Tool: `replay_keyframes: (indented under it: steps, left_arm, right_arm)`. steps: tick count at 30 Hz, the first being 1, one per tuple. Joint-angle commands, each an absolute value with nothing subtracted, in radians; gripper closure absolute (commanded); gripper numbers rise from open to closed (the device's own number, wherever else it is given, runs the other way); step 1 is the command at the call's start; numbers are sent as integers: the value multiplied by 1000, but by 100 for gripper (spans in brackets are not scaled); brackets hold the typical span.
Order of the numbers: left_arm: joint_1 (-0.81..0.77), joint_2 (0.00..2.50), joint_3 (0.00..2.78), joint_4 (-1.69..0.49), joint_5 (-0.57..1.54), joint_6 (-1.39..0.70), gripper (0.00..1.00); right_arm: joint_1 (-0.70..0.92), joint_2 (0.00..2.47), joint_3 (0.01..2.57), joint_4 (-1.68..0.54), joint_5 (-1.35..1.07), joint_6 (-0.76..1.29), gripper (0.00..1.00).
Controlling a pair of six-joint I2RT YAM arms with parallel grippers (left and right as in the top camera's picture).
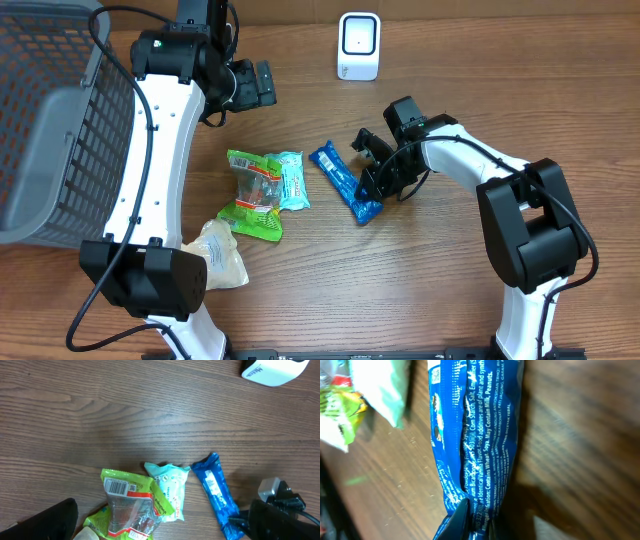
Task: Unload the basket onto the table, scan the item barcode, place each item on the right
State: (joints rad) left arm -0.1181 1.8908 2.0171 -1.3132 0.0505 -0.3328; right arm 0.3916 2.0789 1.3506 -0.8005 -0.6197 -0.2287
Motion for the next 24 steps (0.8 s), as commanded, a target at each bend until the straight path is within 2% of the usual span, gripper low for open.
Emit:
replay_keyframes:
  steps: [1,7,12,24]
  left_arm:
    - [-125,1890,2032,-1312,41,-324,0]
    - [-125,1890,2032,-1312,41,-325,0]
    - [-125,1890,2032,-1312,41,-325,0]
    - [-125,1890,2032,-1311,41,-325,0]
  right_arm:
    - [379,2085,1345,-797,-643,-146,96]
    - [380,2045,1390,-802,-244,71,96]
    - [408,1978,1410,-817,88,135,96]
    - [460,1872,1411,-738,398,171,96]
